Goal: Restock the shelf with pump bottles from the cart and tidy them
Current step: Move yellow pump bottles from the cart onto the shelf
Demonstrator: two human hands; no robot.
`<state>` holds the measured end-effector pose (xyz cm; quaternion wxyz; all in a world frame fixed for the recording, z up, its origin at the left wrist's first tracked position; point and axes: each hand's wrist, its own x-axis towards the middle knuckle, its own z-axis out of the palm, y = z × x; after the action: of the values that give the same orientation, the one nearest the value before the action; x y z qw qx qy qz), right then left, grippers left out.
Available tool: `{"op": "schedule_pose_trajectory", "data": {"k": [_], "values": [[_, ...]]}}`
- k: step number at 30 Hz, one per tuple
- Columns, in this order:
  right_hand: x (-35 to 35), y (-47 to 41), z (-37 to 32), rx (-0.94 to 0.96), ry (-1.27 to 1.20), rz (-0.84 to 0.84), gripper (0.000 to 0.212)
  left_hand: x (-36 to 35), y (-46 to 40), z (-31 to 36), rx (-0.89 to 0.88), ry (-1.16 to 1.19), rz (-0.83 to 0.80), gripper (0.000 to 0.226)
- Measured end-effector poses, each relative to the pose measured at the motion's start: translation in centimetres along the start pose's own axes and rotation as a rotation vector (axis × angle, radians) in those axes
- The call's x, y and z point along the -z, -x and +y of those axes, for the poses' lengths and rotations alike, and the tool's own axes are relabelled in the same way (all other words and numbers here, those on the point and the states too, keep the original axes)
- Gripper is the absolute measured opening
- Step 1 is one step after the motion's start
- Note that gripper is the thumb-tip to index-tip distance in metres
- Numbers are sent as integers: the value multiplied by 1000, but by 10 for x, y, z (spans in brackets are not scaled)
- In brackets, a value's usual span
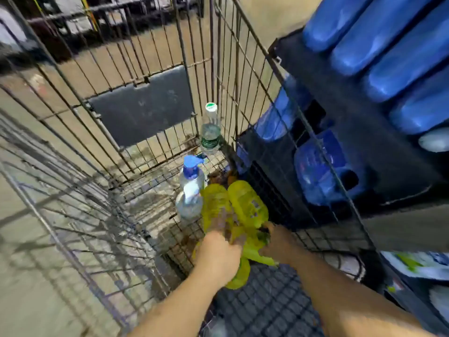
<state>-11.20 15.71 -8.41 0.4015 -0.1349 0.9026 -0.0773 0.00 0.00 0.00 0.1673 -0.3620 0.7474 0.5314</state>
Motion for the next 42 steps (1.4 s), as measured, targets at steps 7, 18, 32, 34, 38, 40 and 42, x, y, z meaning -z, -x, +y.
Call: {"op": "schedule_pose_trajectory", "data": {"k": [7,18,32,34,38,40,42], "values": [[-12,-39,18,111,-33,-242,93,-43,-4,-5,56,131,-85,41],[-29,-18,17,14,71,-249,121,-51,-19,-11,-30,65,-34,37],[-30,7,32,-31,-272,-363,43,-59,-8,-10,20,151,46,14],[-23,15,30,17,-359,-284,41,-61,-7,-9,45,195,28,10],[-4,42,24,-2,-654,-30,69,-53,1,0,69,350,8,19],[7,60,20,-29,-735,79,79,-41,8,10,110,335,6,24],[20,81,17,4,-812,180,74,-30,11,18,170,404,-36,34]]}}
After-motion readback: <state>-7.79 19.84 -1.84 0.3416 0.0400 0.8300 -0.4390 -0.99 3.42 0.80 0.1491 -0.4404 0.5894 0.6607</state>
